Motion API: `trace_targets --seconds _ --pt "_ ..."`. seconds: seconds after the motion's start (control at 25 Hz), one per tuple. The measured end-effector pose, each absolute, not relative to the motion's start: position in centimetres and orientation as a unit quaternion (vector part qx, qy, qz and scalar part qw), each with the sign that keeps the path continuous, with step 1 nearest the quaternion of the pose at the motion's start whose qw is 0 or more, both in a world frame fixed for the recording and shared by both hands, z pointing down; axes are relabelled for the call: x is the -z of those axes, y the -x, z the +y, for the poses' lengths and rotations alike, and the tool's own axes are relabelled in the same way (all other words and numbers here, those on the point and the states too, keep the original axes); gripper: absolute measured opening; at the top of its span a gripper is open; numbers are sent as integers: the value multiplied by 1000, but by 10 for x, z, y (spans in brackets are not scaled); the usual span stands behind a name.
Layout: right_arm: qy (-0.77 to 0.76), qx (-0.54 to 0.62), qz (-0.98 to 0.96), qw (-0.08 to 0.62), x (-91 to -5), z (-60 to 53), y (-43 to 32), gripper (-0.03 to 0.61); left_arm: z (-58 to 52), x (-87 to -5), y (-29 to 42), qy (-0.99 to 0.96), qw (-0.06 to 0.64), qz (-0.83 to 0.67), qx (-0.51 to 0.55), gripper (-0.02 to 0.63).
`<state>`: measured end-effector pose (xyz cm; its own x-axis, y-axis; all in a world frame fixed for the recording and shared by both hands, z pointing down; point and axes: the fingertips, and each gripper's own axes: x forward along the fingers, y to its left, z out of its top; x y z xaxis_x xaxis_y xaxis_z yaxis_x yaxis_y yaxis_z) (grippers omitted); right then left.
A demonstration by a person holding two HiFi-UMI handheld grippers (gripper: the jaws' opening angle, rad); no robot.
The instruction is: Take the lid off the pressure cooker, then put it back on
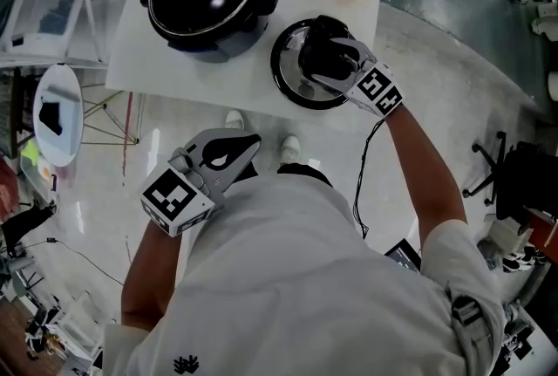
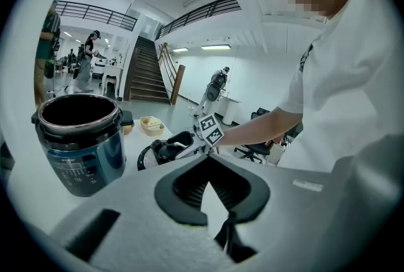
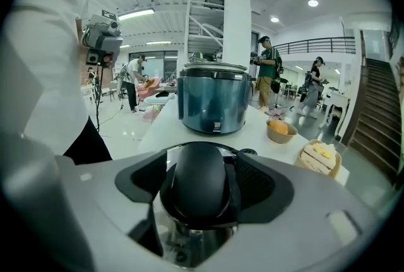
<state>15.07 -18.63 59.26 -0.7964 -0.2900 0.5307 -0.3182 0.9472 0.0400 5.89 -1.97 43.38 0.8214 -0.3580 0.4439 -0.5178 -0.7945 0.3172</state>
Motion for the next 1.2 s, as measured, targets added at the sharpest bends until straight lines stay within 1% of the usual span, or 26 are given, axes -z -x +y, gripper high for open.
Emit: trace_targets --seconds 0.28,0.48,0.52,0.68,1.2 --pt "-146 -27 -947 284 -606 -190 -139 353 -24 -438 -56 -926 224 -240 -185 6" --pt "-145 -20 -946 290 -616 -194 -135 335 -28 -441 -54 -924 229 -244 -184 6" --pt "-145 -15 -945 293 -617 -194 -135 317 -28 -442 -53 -924 230 -246 -184 6" --pt "-143 -5 -945 294 -618 -192 -135 301 -30 -443 -50 -922 232 -251 -183 6" --pt "-146 -13 -939 313 -620 -193 -134 291 -33 -439 -49 -922 223 -260 -179 6"
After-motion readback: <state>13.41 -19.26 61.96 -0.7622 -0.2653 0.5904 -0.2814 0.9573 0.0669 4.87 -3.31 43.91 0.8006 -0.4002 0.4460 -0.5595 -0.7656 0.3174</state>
